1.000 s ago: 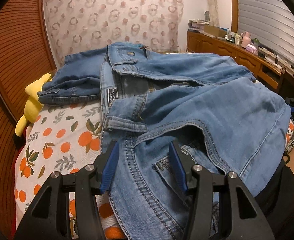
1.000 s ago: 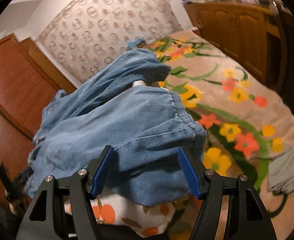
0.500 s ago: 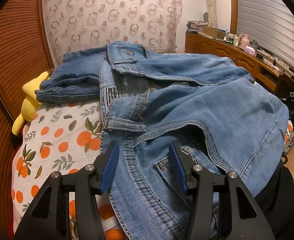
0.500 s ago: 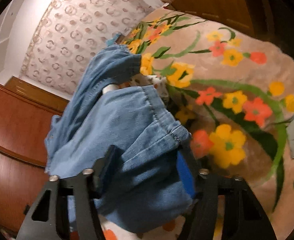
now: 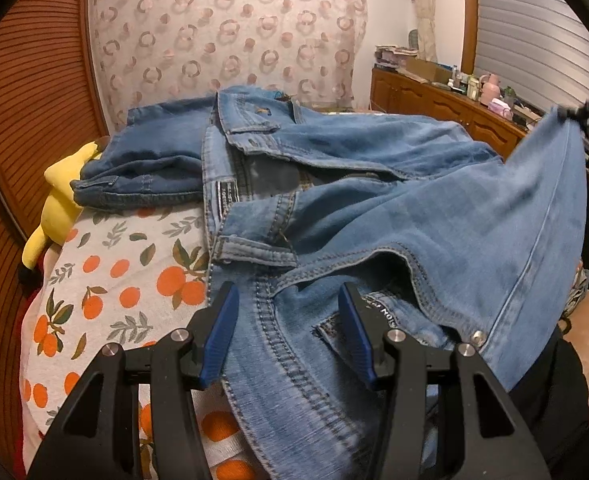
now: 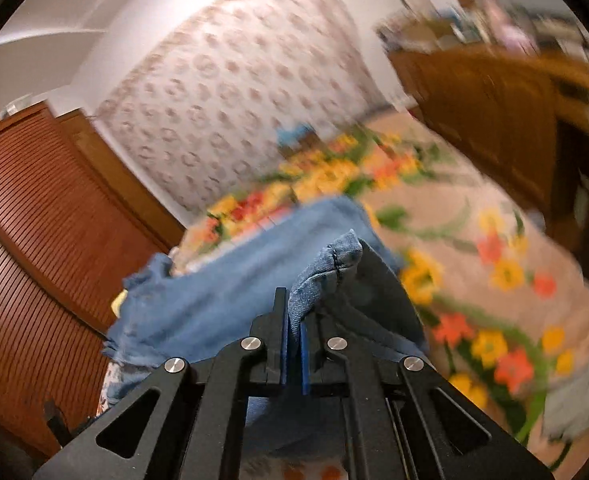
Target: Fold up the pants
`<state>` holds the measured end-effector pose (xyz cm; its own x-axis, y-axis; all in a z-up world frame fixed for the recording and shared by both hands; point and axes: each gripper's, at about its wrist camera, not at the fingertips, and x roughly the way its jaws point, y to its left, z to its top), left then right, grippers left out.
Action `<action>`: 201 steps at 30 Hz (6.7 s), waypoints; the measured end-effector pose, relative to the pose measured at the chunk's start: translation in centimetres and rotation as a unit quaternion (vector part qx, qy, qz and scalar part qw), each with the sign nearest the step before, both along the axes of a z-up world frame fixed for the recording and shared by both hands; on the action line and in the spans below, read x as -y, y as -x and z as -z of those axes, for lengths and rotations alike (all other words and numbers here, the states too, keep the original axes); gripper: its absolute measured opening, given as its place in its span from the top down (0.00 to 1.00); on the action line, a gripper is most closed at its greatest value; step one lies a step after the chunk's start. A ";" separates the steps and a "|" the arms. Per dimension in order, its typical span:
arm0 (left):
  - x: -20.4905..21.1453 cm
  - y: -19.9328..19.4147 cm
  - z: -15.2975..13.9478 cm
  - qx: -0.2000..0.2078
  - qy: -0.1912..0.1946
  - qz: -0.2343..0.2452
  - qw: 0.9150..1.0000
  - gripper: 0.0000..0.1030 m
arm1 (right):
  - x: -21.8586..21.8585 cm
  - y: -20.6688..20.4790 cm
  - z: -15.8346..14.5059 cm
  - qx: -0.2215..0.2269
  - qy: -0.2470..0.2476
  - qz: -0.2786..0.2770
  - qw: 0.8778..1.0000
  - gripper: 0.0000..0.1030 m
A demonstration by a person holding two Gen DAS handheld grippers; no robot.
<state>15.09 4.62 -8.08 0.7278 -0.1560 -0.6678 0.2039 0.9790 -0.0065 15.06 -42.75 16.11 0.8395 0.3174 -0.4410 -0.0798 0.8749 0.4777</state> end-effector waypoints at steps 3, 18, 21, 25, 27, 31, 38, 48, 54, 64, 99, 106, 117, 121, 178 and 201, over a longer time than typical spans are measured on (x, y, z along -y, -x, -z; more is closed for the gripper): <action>-0.1 0.2 -0.8 0.008 0.004 -0.001 1.000 0.49 | 0.0 1.5 -2.9 0.038 0.002 -0.007 0.999 0.97; -2.5 4.4 0.1 -0.016 0.037 -0.022 0.999 0.48 | 4.8 12.1 10.6 -0.084 0.007 0.059 0.995 0.97; -2.2 5.3 0.6 -0.025 0.033 -0.018 0.999 0.48 | 3.7 11.7 10.0 -0.082 0.026 0.061 0.994 0.97; -2.5 6.2 1.7 -0.042 0.051 -0.028 0.997 0.48 | 2.7 11.1 9.6 -0.074 0.048 0.062 0.994 0.97; -2.7 6.5 1.9 -0.043 0.060 -0.034 0.997 0.48 | 2.5 11.5 10.0 -0.072 0.051 0.060 0.994 0.97; -2.5 7.2 1.6 -0.051 0.071 -0.031 0.996 0.48 | 3.4 11.2 11.1 -0.073 0.045 0.060 0.995 0.96; -2.7 8.5 1.9 -0.068 0.113 -0.026 0.991 0.48 | 3.7 11.2 11.3 -0.075 0.037 0.058 0.995 0.96; -1.3 8.4 2.7 -0.079 0.114 -0.014 0.990 0.62 | 4.0 11.3 11.1 -0.074 0.031 0.056 0.995 0.96; -2.9 8.9 1.5 -0.066 0.132 -0.019 0.989 0.89 | 4.1 11.6 11.0 -0.066 0.024 0.052 0.996 0.96; -4.7 10.5 -6.5 0.019 0.110 -0.028 0.993 0.93 | 3.2 13.7 6.6 0.001 0.017 0.024 1.000 0.97; -3.0 -19.6 -13.1 0.062 0.039 -0.039 0.997 0.97 | -1.6 -9.0 0.7 0.030 0.098 0.007 0.995 0.97; -2.3 -24.0 -12.2 0.053 0.026 -0.041 0.997 0.97 | -1.5 -13.6 2.0 0.007 0.094 0.011 0.996 0.97; -2.0 -30.6 -9.0 0.021 0.005 -0.050 0.998 0.97 | -2.5 -21.8 4.1 -0.042 0.096 0.013 0.994 0.97; -1.5 -31.8 -7.7 -0.001 -0.013 -0.044 0.999 0.97 | -3.0 -24.2 5.2 -0.063 0.105 0.006 0.992 0.96; 18.2 -25.0 -1.8 -0.005 0.004 0.134 0.991 0.37 | 1.6 -14.4 13.5 -0.149 -0.060 -0.008 0.987 0.49; 18.3 -24.9 -1.4 -0.002 -0.023 0.131 0.991 0.37 | 4.3 -14.7 16.4 -0.175 -0.200 -0.027 0.964 0.96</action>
